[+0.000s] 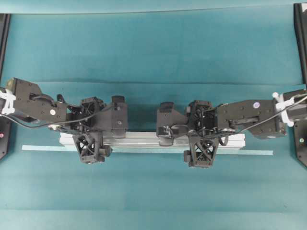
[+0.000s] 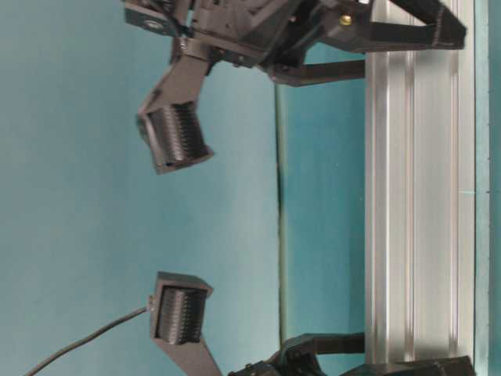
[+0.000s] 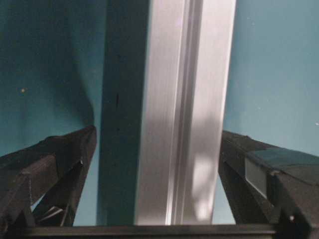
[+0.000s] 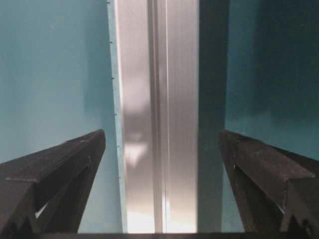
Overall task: Lift the metal rail with both hands.
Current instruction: 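Close both grippers around the rail's top edge, then lift the rail with both grippers and pull it back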
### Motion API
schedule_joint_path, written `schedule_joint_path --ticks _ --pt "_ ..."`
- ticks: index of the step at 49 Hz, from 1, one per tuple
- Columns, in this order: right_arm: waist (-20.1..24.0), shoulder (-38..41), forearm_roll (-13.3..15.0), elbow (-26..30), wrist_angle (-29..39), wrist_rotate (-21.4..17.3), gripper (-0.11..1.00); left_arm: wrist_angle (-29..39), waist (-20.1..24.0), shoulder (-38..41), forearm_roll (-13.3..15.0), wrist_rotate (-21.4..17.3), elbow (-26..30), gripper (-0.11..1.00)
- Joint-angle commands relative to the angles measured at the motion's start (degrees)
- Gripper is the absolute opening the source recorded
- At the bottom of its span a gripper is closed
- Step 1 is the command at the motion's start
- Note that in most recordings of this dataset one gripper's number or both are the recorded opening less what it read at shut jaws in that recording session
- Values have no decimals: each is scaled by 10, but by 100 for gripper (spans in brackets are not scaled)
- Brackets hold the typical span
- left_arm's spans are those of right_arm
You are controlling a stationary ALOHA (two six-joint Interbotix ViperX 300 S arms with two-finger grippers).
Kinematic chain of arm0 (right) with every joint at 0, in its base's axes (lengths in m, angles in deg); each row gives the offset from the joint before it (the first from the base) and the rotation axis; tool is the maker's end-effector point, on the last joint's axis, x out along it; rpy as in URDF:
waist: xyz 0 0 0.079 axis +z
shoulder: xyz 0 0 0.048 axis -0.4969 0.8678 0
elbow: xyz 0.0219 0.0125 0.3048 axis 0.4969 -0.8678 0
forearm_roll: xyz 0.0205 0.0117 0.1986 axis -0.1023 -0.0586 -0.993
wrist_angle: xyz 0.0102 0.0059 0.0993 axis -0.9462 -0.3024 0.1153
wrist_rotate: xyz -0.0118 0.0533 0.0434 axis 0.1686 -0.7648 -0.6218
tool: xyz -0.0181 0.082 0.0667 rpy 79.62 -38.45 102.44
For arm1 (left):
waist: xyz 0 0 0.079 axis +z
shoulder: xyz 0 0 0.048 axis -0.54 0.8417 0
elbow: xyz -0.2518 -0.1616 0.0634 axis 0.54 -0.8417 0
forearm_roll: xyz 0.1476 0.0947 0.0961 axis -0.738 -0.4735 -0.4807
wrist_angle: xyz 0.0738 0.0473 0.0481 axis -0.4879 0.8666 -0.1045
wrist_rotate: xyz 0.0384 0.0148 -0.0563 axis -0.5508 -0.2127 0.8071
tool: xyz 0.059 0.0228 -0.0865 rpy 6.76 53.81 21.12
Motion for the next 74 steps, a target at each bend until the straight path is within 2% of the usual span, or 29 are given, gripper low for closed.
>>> schedule_joint_path --ticks 1,14,18,21,27,30,46,55,74 --pt "2 7 1 0 -3 -3 96 -8 1 3 -2 0 6 100" --pt "2 7 2 -10 -9 -4 95 -18 1 4 -2 1 7 99" --pt "-2 6 1 -9 -8 -4 87 -18 1 4 -2 1 7 94" --pt "-4 6 1 -8 -5 -5 74 -16 0 4 -2 1 7 83" --pt "-3 7 -1 -5 -1 -4 40 -16 -3 4 -3 -1 6 50" --pt "-4 7 -2 -5 -1 -4 38 -16 -3 4 -3 -2 7 37" --pt "-4 7 -3 -4 3 -4 38 -15 -3 3 -2 0 8 37" --pt "-11 -10 -4 6 33 -5 38 -4 -2 -12 -3 0 14 37" --pt "-33 -88 -6 64 171 -4 38 151 7 -101 -2 -2 84 37"
